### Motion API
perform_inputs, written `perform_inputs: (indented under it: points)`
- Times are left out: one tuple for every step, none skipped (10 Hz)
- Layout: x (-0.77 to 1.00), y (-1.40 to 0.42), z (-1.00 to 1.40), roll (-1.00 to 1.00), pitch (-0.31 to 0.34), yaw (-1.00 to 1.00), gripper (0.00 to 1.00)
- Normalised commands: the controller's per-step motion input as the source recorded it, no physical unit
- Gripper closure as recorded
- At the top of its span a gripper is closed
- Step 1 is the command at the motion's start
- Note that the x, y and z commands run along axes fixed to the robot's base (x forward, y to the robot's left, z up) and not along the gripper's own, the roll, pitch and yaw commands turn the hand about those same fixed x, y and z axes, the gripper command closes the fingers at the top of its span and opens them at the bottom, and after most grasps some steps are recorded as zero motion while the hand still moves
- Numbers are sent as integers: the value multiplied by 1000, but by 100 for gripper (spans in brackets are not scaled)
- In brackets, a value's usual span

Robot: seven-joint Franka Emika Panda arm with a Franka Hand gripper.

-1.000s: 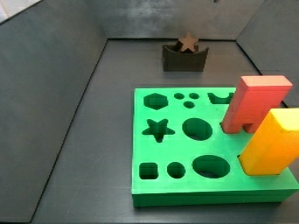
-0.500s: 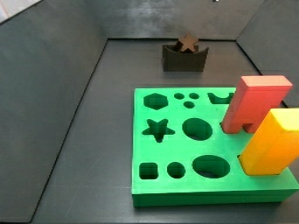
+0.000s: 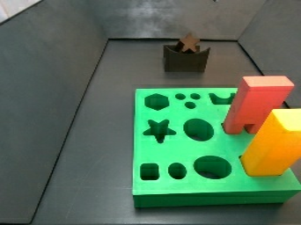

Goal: Pick up the star object. Move up. Place the star object on the fixture. Regrasp the star object. Move to above the board. Insert the star object.
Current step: Regrasp the star object.

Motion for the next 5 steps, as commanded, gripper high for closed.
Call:
perform_inputs:
  points:
    - [-9, -18, 9, 1000, 21, 26, 0]
    - [2, -20, 5, 1000, 27, 28, 0]
    - [18, -21, 1, 1000, 32, 31, 0]
    - [35, -26, -13, 1000, 40, 34, 0]
    - [46, -25, -12, 1000, 50, 39, 0]
